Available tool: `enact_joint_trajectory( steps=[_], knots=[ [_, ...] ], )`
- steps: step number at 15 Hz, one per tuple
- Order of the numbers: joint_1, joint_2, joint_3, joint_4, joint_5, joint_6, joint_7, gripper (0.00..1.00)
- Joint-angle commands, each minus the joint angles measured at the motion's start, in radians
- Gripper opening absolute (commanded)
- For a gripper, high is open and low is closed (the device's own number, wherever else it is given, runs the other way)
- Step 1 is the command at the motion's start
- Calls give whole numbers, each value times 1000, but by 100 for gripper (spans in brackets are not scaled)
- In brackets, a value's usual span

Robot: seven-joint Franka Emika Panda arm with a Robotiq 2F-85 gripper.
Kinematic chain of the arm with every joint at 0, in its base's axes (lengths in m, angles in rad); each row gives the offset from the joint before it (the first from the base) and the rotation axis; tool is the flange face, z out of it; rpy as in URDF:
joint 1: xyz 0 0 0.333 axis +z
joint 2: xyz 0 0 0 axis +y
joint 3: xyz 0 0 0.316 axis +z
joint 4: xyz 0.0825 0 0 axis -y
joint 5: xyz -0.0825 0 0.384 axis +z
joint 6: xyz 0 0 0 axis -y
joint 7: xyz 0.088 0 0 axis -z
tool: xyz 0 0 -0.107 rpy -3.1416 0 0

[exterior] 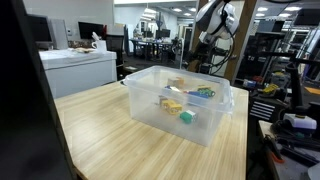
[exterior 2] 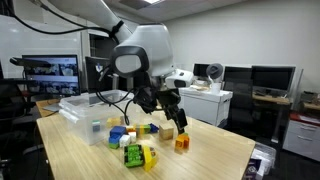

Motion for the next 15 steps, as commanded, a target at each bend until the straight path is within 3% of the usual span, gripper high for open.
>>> enact_joint_trajectory(
  steps=[1,10,15],
  knots=[
    [-46,83,67,54,-82,43,106,100],
    [-46,112,196,128,-138,35,216,100],
    [-37,131,194,107,-164,24,265,100]
  ],
)
